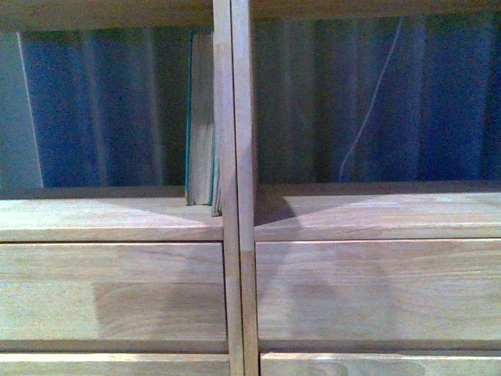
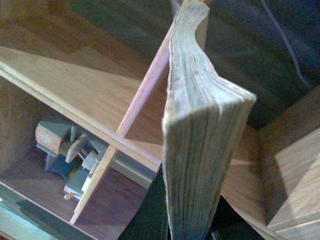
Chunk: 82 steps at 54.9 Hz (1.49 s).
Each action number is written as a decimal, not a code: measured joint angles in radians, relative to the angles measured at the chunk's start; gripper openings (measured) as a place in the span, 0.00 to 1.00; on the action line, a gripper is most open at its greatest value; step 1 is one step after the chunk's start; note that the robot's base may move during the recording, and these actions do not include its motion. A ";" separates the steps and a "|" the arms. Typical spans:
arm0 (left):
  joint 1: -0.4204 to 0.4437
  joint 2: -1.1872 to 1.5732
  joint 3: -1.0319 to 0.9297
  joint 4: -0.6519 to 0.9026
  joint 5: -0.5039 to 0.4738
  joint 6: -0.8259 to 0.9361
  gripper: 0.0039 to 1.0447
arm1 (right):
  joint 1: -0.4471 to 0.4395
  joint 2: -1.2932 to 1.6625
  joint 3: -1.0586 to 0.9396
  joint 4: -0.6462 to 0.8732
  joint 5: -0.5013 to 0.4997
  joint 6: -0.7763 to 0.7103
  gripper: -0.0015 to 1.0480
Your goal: Organize books on shelf
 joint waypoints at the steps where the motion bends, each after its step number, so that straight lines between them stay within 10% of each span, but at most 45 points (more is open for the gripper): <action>1: -0.004 0.001 -0.001 0.000 -0.004 0.000 0.93 | 0.009 -0.004 0.000 0.000 0.003 0.000 0.07; 82: -0.211 0.102 0.103 -0.032 -0.135 0.041 0.93 | 0.280 -0.053 0.039 -0.044 0.056 -0.065 0.07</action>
